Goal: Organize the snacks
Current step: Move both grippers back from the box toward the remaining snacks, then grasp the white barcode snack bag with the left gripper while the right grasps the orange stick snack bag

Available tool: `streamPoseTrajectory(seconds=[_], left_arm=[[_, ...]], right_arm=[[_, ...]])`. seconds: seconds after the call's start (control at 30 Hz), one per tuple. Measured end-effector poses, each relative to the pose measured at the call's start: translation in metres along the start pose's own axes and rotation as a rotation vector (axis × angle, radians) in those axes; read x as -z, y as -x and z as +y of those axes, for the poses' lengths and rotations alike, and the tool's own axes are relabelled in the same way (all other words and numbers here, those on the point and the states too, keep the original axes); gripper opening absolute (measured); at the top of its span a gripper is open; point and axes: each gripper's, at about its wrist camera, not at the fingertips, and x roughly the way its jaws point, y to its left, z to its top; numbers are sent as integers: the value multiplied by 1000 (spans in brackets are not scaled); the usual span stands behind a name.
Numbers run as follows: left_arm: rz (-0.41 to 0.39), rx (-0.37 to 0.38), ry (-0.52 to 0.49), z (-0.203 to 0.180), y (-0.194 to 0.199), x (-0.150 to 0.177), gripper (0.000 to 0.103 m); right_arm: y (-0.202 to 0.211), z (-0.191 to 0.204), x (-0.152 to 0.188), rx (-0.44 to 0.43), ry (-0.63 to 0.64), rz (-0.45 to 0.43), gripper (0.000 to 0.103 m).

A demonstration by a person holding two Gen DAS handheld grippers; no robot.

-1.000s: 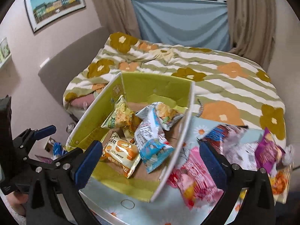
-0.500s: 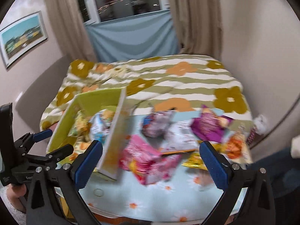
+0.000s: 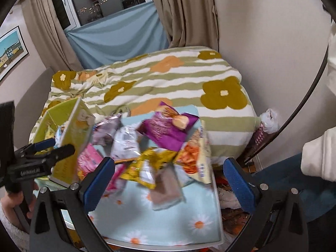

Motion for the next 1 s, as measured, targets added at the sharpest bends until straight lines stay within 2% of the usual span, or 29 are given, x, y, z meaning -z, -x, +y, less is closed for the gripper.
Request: streamPoseTrajectory(seconds=[0.27, 0.43, 0.57, 0.7, 0.93, 1.0], left_arm=[[67, -61, 48, -25, -74, -14, 103], [103, -103, 70, -30, -111, -18, 103], [134, -124, 76, -32, -130, -16, 95], [167, -139, 81, -29, -141, -12, 80], [170, -137, 70, -28, -139, -9, 67], [168, -137, 67, -28, -136, -6, 64]], right_arm=[[-49, -39, 1, -62, 41, 59, 102], [-76, -43, 0, -86, 100, 74, 95], [-91, -43, 0, -102, 139, 81, 89], [-102, -43, 0, -122, 155, 98, 86], [-111, -44, 3, -128, 164, 116, 85], [-112, -44, 2, -127, 165, 116, 80]])
